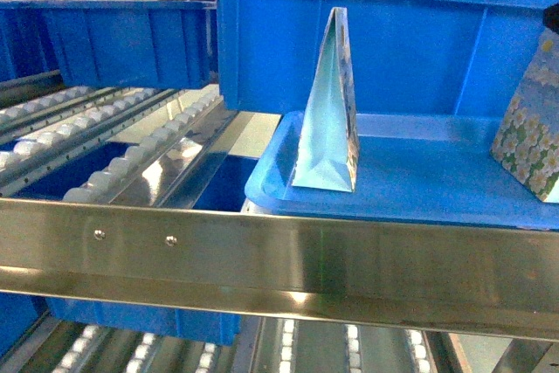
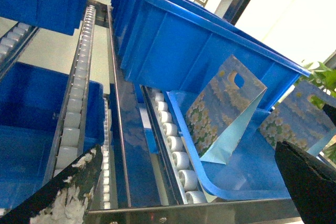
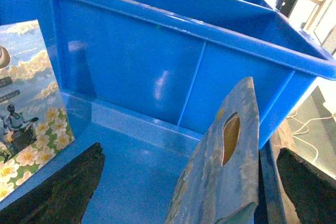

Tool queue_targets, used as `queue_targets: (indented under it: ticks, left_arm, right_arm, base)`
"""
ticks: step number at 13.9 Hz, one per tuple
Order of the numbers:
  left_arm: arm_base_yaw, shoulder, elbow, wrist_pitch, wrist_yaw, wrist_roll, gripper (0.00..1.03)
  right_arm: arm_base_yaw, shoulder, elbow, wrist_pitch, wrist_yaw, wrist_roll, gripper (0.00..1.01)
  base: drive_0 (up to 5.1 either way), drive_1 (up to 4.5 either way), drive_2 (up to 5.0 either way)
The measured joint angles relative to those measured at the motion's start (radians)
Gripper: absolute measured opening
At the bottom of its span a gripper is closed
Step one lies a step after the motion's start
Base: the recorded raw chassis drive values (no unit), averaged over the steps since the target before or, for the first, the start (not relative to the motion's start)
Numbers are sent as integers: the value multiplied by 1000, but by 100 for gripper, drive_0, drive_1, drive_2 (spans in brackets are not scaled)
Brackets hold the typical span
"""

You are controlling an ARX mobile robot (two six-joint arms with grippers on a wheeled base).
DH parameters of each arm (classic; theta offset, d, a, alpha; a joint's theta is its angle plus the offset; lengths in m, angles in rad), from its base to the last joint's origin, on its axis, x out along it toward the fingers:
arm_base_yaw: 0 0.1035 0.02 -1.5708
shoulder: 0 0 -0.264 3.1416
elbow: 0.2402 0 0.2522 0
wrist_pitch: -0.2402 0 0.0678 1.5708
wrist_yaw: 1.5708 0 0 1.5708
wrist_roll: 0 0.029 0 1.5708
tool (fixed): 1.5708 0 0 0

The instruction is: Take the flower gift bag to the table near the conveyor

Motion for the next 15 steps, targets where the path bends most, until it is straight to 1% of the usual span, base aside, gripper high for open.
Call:
queue_targets:
  ticks: [3,7,10,11,12,13,14,15]
  left_arm:
    - [0,0,0,0,0,0,98]
    - [0,0,0,0,0,0,98]
    - [0,0,0,0,0,0,98]
    - [0,0,0,0,0,0,98]
    - [0,0,0,0,0,0,98]
    - [0,0,0,0,0,0,98]
    - [0,0,0,0,0,0,98]
    - [0,0,0,0,0,0,98]
  right_arm:
    - [2,32,0,15,-4,0,98]
    - [-1,86,27,6,-8,3,98]
    - [-13,135,90,7,0,4,98]
    - [-13,140,96,-4,-15,4,98]
    - [-18,144,95,-15,-53,23,98]
    - [-13,146,94,-45,-65,34,98]
    - [-11,148,90,-45,-67,39,98]
    - [-11,148,90,-44,-68,45,88]
  base:
    - [0,0,0]
    - [0,0,0]
    - [0,0,0]
    - [0,0,0]
    - [0,0,0]
    - [0,0,0]
    - [0,0,0]
    - [0,0,0]
